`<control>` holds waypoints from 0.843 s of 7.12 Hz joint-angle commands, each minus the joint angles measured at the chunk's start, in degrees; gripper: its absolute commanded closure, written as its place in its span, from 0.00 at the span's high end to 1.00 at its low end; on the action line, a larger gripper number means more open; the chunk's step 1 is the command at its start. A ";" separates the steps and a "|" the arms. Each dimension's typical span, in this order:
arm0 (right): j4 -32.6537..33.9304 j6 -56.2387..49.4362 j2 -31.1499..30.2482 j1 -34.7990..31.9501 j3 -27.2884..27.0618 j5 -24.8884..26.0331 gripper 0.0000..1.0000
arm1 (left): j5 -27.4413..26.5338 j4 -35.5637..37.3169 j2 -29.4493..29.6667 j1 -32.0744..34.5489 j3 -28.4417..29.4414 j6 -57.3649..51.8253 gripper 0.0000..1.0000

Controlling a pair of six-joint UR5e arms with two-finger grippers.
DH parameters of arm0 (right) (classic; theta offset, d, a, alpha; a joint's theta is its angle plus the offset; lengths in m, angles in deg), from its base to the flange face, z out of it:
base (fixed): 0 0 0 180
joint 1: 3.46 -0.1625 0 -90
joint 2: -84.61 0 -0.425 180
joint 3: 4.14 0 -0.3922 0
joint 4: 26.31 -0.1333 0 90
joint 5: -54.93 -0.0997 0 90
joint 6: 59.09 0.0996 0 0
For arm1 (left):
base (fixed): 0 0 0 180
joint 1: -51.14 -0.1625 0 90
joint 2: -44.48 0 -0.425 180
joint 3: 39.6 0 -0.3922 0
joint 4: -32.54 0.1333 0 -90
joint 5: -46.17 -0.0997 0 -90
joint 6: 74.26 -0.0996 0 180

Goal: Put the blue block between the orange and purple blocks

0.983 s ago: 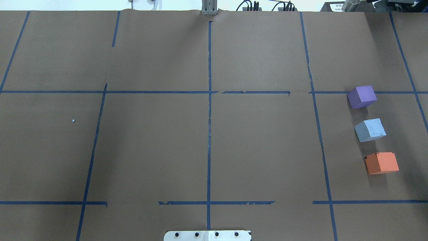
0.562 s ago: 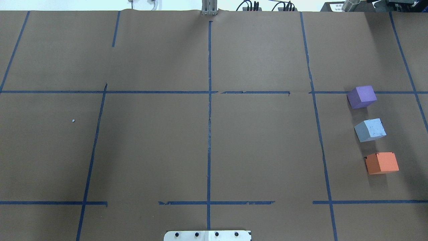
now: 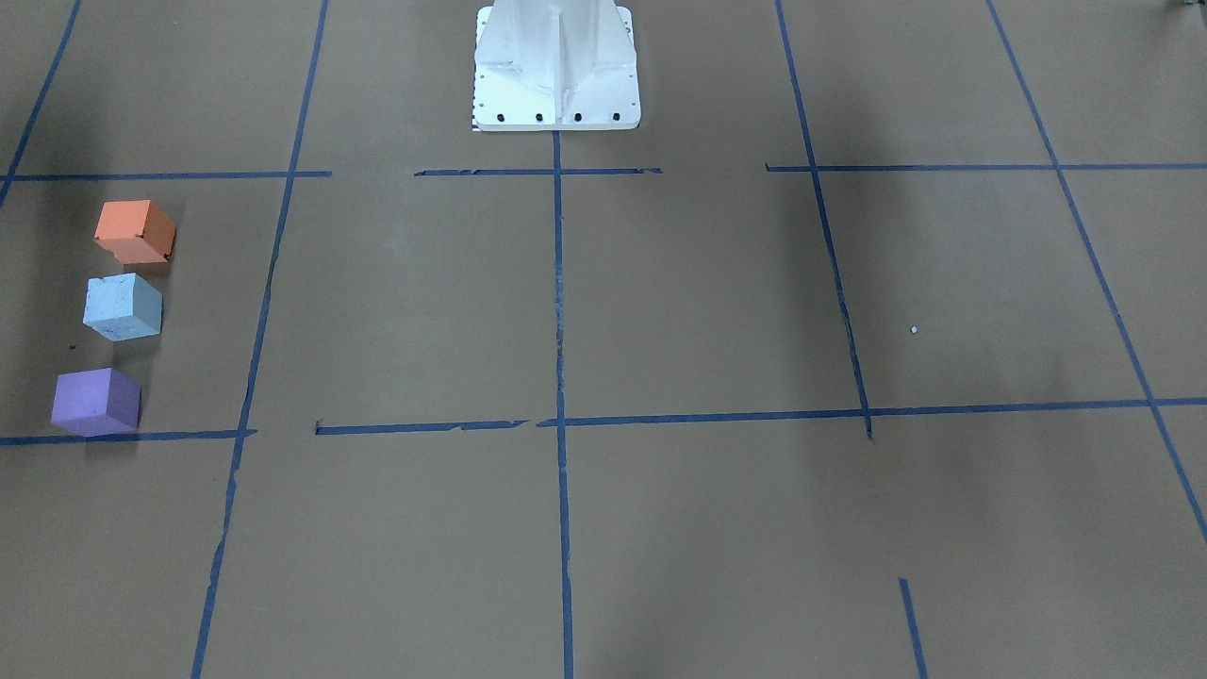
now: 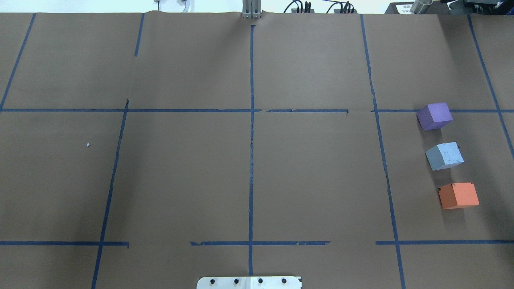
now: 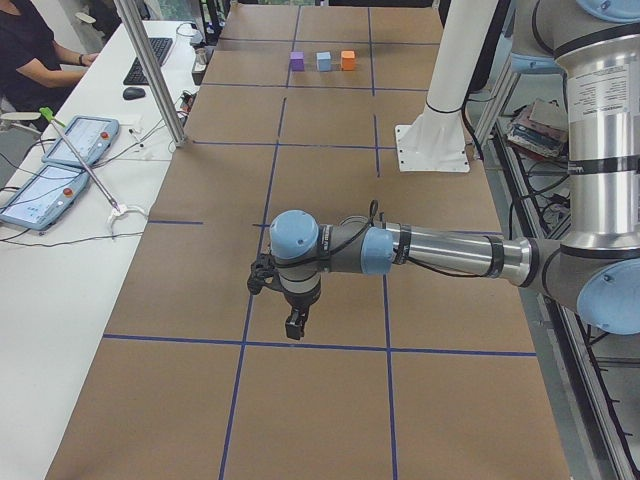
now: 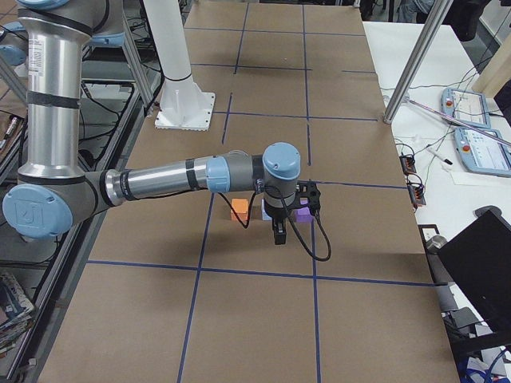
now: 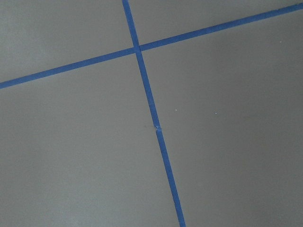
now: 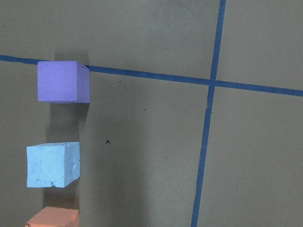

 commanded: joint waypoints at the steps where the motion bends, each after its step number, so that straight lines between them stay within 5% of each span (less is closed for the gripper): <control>1: -0.11 -0.04 -0.42 0.00 0.04 -0.09 1.00 | -0.14 -0.21 1.25 0.00 4.47 -0.41 1.00; 6: -0.11 -1.60 -1.91 0.35 1.09 0.43 1.00 | 0.04 0.66 3.37 0.09 2.39 -0.23 1.00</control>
